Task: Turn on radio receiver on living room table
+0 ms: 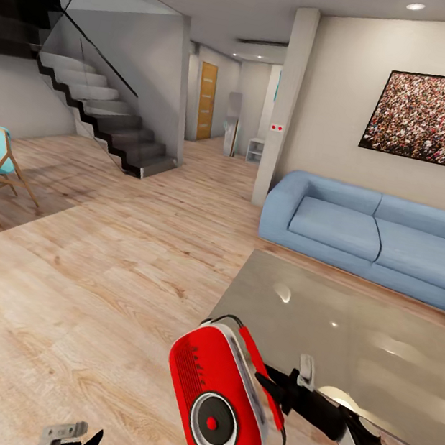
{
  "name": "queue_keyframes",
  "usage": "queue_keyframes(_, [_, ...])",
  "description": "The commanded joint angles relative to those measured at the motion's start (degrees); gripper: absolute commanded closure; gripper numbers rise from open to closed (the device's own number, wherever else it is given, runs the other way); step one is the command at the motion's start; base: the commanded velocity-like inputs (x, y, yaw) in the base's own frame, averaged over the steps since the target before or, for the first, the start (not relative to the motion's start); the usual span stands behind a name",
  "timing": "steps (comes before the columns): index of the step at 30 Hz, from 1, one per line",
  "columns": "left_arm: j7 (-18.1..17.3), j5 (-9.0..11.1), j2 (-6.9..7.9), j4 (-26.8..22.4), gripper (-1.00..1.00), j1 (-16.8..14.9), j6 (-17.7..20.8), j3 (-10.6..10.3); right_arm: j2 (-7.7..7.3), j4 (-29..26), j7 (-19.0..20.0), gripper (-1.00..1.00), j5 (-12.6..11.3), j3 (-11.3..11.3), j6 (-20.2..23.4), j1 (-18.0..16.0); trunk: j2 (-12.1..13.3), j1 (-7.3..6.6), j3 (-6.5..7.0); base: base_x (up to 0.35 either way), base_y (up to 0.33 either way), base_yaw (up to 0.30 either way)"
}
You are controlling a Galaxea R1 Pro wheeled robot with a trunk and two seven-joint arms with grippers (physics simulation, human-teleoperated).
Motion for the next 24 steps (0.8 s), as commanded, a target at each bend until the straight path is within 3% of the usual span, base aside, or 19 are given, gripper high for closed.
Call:
queue_keyframes(1, [0.04, -1.17, -0.19, -1.27, -1.0, 0.0, 3.33, -2.53, 0.01, -0.04, -0.67, 1.0, 0.02, -0.02, -0.13, -0.01, 0.0, 0.0, 0.0, 0.0, 0.0, 0.0])
queue_keyframes(4, [0.1, -3.97, -0.47, -4.6, -1.0, 0.0, 6.47, -7.53, 0.02, -0.04, -1.8, 1.0, 0.02, -0.01, -0.24, -0.01, 0.0, 0.0, 0.0, 0.0, 0.0, 0.0])
queue_keyframes(7, [0.06, -6.11, 0.02, -8.9, -1.0, 0.0, 7.25, -9.98, 0.01, -0.04, -2.15, 1.0, 0.02, -0.04, -0.27, -0.01, 0.0, 0.0, 0.0, 0.0, 0.0, 0.0])
queue_keyframes(12, [-1.08, -6.23, 2.84, -12.62, -1.0, 0.0, 7.04, -10.52, 0.02, -0.04, -2.3, 1.0, 0.02, -0.03, -0.27, -0.01, 0.0, 0.0, 0.0, 0.0, 0.0, 0.0])
queue_keyframes(20, [-2.38, -5.89, 2.81, -14.16, -1.0, 0.0, 6.81, -10.44, 0.08, -0.04, -2.31, 1.0, 0.02, 0.03, -0.27, 0.0, 0.0, 0.0, 0.0, 0.0, 0.0, 0.0])
queue_keyframes(21, [-2.38, -5.89, 2.82, -14.15, 1.0, 0.0, 6.75, -10.44, 0.09, -0.04, -2.31, 1.0, 0.03, 0.03, -0.27, -0.01, 0.0, 0.0, 0.0, 0.0, 0.0, 0.0])
queue_keyframes(24, [-2.38, -6.05, 2.66, -13.96, 1.0, 0.0, 6.7, -10.52, 0.1, -0.04, -2.31, 1.0, 0.02, 0.04, -0.27, -0.01, 0.0, 0.0, 0.0, 0.0, 0.0, 0.0])
